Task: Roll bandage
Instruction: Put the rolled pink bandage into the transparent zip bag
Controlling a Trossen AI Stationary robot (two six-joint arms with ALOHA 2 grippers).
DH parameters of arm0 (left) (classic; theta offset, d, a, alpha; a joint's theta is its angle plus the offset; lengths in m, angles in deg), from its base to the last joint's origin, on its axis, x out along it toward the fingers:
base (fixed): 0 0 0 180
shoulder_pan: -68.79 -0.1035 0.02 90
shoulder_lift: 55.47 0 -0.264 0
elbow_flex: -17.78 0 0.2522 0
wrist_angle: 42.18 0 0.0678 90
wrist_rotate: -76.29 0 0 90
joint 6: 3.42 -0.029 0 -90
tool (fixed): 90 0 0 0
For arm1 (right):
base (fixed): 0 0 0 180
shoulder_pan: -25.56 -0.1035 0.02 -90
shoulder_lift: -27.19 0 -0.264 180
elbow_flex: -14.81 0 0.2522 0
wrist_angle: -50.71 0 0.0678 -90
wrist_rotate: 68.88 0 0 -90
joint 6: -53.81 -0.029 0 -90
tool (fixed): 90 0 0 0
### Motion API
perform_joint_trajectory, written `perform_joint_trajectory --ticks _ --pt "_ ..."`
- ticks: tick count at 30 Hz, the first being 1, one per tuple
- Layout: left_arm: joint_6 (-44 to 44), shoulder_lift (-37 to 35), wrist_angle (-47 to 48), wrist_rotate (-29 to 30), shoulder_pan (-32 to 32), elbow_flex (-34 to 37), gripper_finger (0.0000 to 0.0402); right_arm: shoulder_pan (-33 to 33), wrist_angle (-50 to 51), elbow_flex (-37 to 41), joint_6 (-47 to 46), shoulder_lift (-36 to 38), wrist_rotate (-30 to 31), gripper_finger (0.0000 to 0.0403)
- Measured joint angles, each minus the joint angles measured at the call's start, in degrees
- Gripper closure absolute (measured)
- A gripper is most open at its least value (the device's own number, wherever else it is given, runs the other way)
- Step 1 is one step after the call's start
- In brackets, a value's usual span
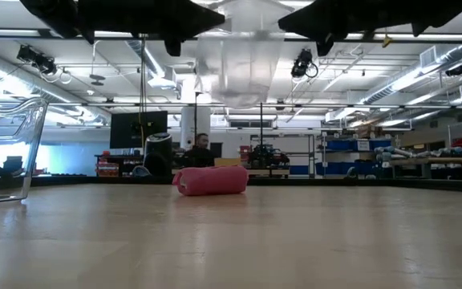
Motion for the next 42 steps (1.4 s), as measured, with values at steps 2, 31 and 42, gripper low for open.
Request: perform_joint_trajectory --ticks 2,31,42 --pt "0.43 -0.11 -0.16 0.29 -0.02 0.0 0.0401 0.02 0.69 0.0 -1.02 0.13 -0.11 0.0399" --pt "5.09 -0.15 -1.59 0.28 -0.01 0.0 0.0389 -4.96 -0.11 0.0 2.62 0.91 8.75 0.0399" --pt "5.1 -3.19 0.1 -4.08 -0.17 -0.04 0.0303 -4.92 6.69 0.0 2.67 8.06 4.36 0.0401"
